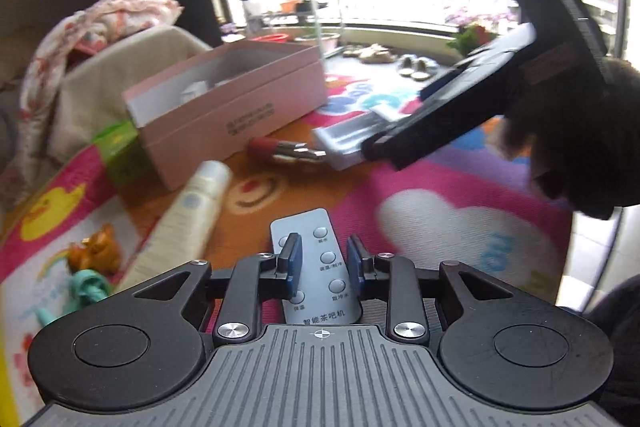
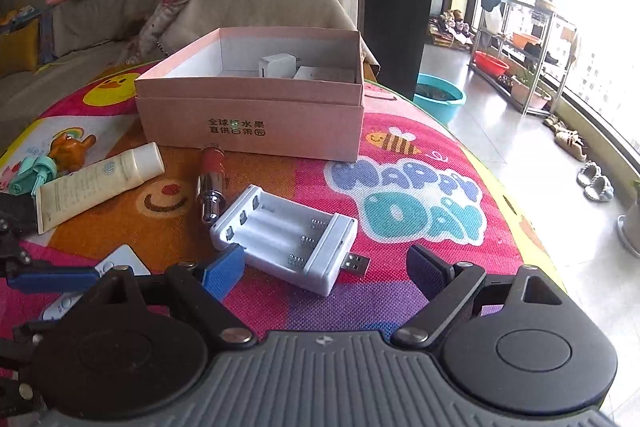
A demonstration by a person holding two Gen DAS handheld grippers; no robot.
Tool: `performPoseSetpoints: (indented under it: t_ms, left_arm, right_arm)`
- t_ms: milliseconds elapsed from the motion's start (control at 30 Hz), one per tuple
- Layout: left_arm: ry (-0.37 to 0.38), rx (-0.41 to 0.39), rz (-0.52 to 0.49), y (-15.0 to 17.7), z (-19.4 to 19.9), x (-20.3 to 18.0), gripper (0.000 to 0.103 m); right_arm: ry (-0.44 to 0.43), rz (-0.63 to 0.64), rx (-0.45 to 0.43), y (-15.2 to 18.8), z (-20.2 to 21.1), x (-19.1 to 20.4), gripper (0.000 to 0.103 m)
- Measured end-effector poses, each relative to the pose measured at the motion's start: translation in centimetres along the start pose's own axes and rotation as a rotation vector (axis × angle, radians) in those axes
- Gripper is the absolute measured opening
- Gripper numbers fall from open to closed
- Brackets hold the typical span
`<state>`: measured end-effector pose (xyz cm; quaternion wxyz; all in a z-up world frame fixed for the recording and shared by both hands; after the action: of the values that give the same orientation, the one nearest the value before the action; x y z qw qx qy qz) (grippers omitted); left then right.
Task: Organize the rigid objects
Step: 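Grasp the white remote control with the left gripper, then lift the remote with the left gripper while the right gripper grasps the black cylindrical cap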
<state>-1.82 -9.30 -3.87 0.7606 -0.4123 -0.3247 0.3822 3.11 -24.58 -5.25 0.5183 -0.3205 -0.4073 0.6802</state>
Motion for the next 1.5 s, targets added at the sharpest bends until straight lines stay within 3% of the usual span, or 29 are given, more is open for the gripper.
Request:
performPoseSetpoints:
  t_ms: [100,167,267,333,467,567,633,767,833,967,1167,1300,1367,1500]
  left_arm:
    - [-0.086,0.015,0.036,0.3,-0.2,2.5,0.030]
    - [-0.098,0.016,0.090,0.4,-0.1,3.7,0.028]
    - [-0.062,0.009,0.191,0.2,0.0,4.2,0.033]
    - [-0.032,0.003,0.238,0.1,0.0,4.1,0.049]
    - [0.020,-0.045,0.321,-0.2,0.7,4.0,0.051]
    - [-0.090,-0.031,0.284,0.0,1.2,5.2,0.050]
    - [-0.120,0.000,0.316,0.6,1.2,6.2,0.048]
    - [-0.075,0.007,0.362,0.8,0.7,6.4,0.045]
    - [-0.038,0.020,0.381,0.9,0.0,5.7,0.050]
    - [-0.065,0.029,0.261,0.4,-0.9,4.1,0.050]
    - [-0.071,0.017,0.203,0.4,-1.2,3.5,0.051]
    - [-0.060,0.010,0.254,0.8,-0.6,3.8,0.050]
    - [-0.070,0.011,0.263,0.9,-0.1,3.7,0.043]
    - [-0.016,0.009,0.271,1.5,1.9,2.8,0.043]
  right_arm:
    - [-0.009,0.007,-0.004,-0.1,-0.1,0.6,0.089]
    - [-0.017,0.008,-0.003,0.0,0.0,0.9,0.089]
    - [-0.034,0.005,-0.001,0.2,0.1,1.5,0.089]
    - [-0.043,0.004,0.001,0.3,0.2,1.8,0.089]
    - [-0.041,-0.002,0.004,0.6,0.3,1.9,0.089]
    - [-0.030,-0.003,0.008,1.0,0.2,1.7,0.089]
    - [-0.029,-0.014,0.005,1.1,0.2,1.6,0.090]
    - [-0.026,-0.020,0.001,1.1,-0.1,1.7,0.093]
    - [-0.028,-0.023,0.002,1.1,-0.1,1.7,0.094]
    - [-0.038,-0.031,0.006,1.2,-0.2,1.7,0.095]
    - [-0.082,-0.039,0.025,1.3,-0.5,1.8,0.103]
    - [-0.087,-0.033,0.047,1.2,-0.7,1.8,0.103]
    - [-0.087,-0.028,0.053,1.2,-0.8,1.9,0.103]
    - [-0.086,-0.019,0.049,1.2,-0.6,1.9,0.103]
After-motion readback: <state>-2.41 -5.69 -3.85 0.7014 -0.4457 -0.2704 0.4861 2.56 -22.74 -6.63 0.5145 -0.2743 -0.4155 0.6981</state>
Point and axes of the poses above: each gripper's, at about its wrist camera, not at the fingertips, and z roughly against the way its jaws point, x to its left, y to its underside, the point moved 7 cm from there along -z, roughly the way its jaws point, and after that the axes turned 12 degrees about -x, right-handed, at the moved point
